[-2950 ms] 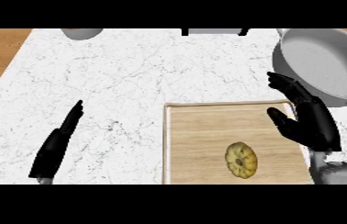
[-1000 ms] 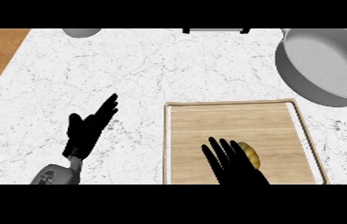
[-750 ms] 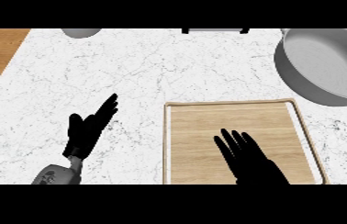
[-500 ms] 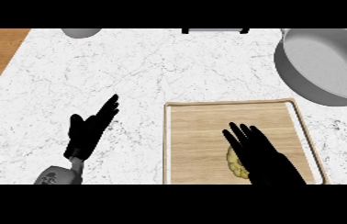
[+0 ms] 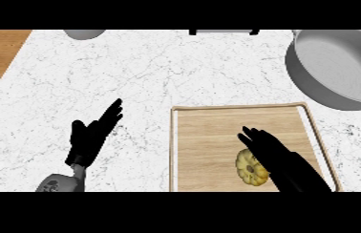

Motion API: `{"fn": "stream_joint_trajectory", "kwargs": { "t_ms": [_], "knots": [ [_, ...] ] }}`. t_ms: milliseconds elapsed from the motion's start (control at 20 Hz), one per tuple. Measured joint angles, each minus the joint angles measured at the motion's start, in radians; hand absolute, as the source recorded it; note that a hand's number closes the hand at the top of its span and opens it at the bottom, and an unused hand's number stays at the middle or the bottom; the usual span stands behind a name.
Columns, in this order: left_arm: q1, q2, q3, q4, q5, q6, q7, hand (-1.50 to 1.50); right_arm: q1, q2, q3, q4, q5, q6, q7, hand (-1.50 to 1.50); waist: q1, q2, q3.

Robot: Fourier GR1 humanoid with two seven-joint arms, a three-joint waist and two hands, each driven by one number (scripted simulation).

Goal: Pick the squash from the tray and place it in the pot

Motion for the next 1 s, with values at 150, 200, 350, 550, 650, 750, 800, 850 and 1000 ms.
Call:
{"fn": "stream_joint_trajectory", "kwargs": {
  "t_ms": [150,200,350,550,650,750,800,850,1000],
  "knots": [
    [-0.009,-0.006,0.015,0.023,-0.008,-0.015,-0.015,0.00,0.001,0.027,-0.023,0.026,-0.055,0.011,-0.026,-1.50,0.000,-0.001,0.001],
    [-0.010,-0.012,0.017,0.022,-0.014,-0.014,-0.012,0.00,-0.012,0.035,-0.038,0.048,-0.071,0.018,-0.035,-1.50,0.001,-0.001,0.001],
    [0.014,-0.018,0.015,-0.011,-0.028,-0.015,-0.006,0.00,-0.023,0.049,-0.083,0.118,-0.108,0.009,-0.083,-1.50,0.002,-0.001,0.000],
    [-0.002,-0.029,0.042,0.005,-0.026,-0.037,0.004,0.00,-0.062,0.091,-0.109,0.229,-0.127,0.002,-0.116,-1.50,0.002,0.000,0.000],
    [0.002,-0.037,0.046,-0.009,-0.037,-0.038,0.017,0.00,-0.087,0.106,-0.124,0.272,-0.135,0.010,-0.129,-1.50,0.003,0.000,0.000],
    [0.004,-0.052,0.045,-0.013,-0.055,-0.033,0.024,0.00,-0.100,0.102,-0.141,0.327,-0.134,0.006,-0.173,1.50,0.002,0.000,-0.001],
    [0.011,-0.046,0.046,-0.024,-0.053,-0.041,0.028,0.00,-0.108,0.079,-0.138,0.340,-0.114,0.004,-0.197,1.50,0.004,0.000,-0.001],
    [0.009,-0.044,0.048,-0.029,-0.052,-0.044,0.037,0.00,-0.114,0.058,-0.134,0.357,-0.090,-0.007,-0.228,1.50,0.004,0.000,-0.002],
    [0.015,-0.048,0.062,-0.040,-0.057,-0.058,0.042,0.00,-0.127,0.057,-0.142,0.406,-0.073,-0.034,-0.313,1.50,0.004,-0.006,-0.007]
  ]
}}
